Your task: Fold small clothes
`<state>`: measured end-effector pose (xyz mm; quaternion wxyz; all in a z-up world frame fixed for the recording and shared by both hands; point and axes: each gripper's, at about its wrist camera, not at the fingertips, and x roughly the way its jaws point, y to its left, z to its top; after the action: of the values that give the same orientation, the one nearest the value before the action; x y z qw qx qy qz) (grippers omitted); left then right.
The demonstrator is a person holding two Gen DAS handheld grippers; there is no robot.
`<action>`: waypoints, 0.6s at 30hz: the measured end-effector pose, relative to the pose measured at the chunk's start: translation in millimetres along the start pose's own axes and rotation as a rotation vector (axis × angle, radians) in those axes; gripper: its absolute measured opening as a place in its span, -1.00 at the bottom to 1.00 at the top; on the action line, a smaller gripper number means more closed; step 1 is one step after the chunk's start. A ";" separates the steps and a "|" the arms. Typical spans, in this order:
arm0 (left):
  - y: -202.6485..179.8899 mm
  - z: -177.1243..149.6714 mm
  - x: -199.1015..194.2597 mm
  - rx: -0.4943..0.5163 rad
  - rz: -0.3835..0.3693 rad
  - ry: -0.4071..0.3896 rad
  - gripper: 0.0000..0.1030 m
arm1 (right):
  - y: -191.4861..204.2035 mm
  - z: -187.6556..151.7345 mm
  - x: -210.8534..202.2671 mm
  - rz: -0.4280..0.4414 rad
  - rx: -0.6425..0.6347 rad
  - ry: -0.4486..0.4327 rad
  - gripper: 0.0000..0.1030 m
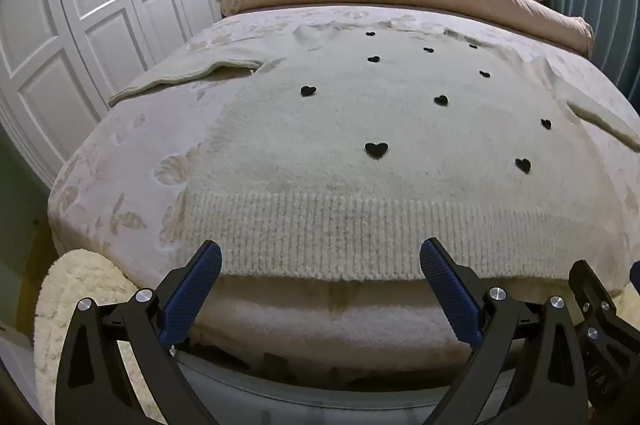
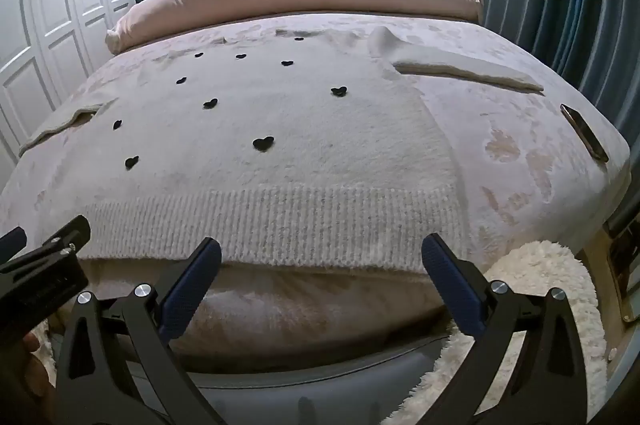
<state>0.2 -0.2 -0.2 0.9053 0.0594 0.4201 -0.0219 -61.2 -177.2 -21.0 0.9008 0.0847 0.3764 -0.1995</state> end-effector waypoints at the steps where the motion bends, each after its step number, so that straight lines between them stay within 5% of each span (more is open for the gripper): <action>1: 0.5 0.2 -0.4 -0.004 -0.006 -0.001 0.90 | 0.0 0.2 -0.2 -0.004 -0.003 0.004 0.91; 18: -6.7 -6.3 3.5 0.023 0.007 0.010 0.90 | 8.0 -3.0 1.7 0.003 -0.027 0.004 0.91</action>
<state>-3.0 -6.0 -7.5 0.9024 0.0714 0.4242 -0.0235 -58.6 -169.6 -24.2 0.9013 0.0735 0.3808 -0.1931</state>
